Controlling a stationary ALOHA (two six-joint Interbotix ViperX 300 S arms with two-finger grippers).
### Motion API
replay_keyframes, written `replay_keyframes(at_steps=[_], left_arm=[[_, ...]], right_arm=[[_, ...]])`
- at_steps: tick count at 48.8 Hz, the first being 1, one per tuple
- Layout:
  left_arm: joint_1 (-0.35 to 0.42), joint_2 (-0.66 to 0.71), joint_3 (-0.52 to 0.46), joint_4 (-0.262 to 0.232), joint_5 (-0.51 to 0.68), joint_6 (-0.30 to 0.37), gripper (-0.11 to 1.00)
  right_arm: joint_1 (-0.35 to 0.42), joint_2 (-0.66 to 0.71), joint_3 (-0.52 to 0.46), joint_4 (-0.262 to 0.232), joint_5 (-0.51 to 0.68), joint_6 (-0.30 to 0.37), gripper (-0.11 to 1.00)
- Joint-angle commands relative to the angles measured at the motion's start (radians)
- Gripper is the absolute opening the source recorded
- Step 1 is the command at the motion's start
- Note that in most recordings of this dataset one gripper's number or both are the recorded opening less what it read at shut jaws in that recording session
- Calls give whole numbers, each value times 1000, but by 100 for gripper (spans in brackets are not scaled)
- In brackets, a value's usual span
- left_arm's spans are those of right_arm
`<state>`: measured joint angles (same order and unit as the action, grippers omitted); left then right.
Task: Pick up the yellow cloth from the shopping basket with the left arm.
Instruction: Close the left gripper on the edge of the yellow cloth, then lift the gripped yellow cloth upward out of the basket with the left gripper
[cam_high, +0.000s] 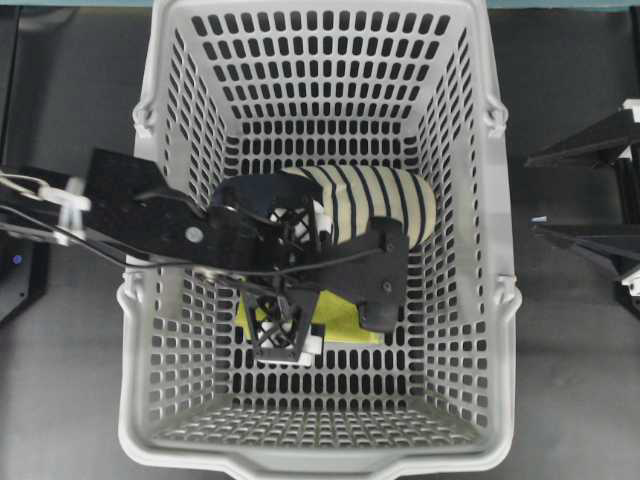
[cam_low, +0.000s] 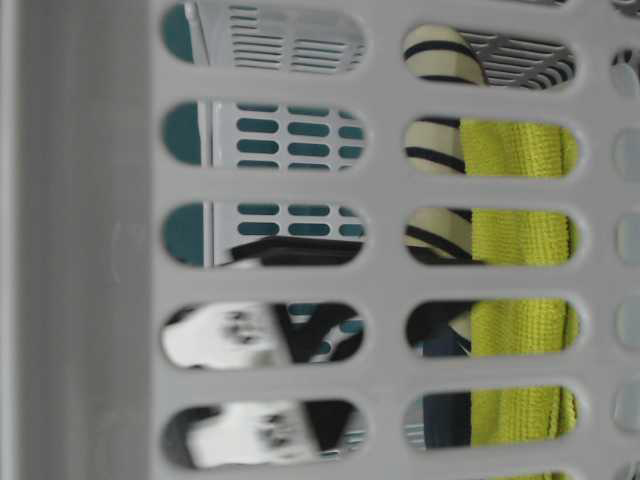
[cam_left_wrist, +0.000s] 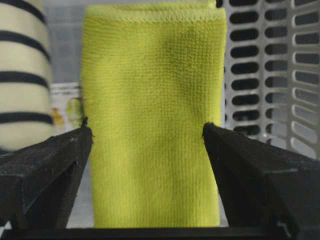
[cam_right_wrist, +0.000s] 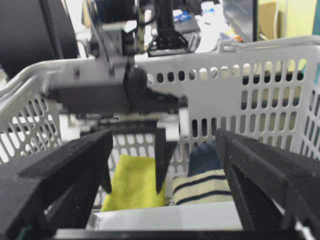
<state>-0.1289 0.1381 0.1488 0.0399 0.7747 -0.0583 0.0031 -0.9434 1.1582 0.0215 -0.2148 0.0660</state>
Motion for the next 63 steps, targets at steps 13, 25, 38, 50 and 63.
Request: replay_keyframes(at_steps=[13, 25, 38, 50, 63], left_arm=[[0, 38, 48, 5, -41, -3, 86], [-3, 35, 69, 5, -37, 5, 77], [-6, 6, 51, 5, -35, 15, 17], [-12, -60, -60, 5, 75, 14, 17], [-35, -106, -400, 5, 405, 5, 17]], right_arm=[[-2, 5, -11, 5, 21, -5, 79], [-2, 5, -3, 3, 23, -5, 79], [0, 0, -2, 3, 23, -3, 79], [0, -6, -2, 3, 25, -2, 78], [-2, -15, -2, 3, 38, 0, 78]])
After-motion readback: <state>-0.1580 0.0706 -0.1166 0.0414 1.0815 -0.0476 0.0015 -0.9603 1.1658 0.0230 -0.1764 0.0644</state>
